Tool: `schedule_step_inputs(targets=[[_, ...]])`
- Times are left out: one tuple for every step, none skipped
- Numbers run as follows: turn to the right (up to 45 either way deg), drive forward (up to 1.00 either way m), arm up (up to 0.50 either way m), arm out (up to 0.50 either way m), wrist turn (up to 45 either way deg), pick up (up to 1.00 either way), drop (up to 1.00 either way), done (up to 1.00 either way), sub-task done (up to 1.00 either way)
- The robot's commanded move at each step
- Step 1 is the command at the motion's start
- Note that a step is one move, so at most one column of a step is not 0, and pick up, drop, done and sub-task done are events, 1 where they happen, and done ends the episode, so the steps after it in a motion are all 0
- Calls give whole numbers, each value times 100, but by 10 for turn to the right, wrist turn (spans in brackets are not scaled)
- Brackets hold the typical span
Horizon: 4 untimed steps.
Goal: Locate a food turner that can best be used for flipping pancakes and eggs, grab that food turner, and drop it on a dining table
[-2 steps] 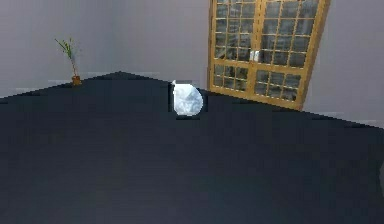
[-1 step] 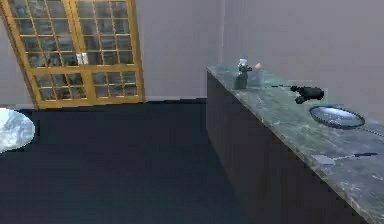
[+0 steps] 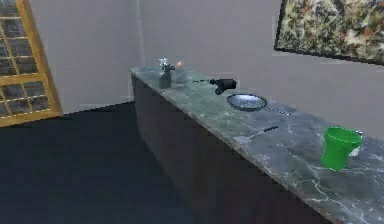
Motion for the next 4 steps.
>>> schedule_step_inputs(targets=[[0,35,0,0,0,0,0,0,0],[-450,0,0,0,0,0,0,0,0],[-90,0,0,0,0,0,0,0,0],[0,0,50,0,0,0,0,0,0]])
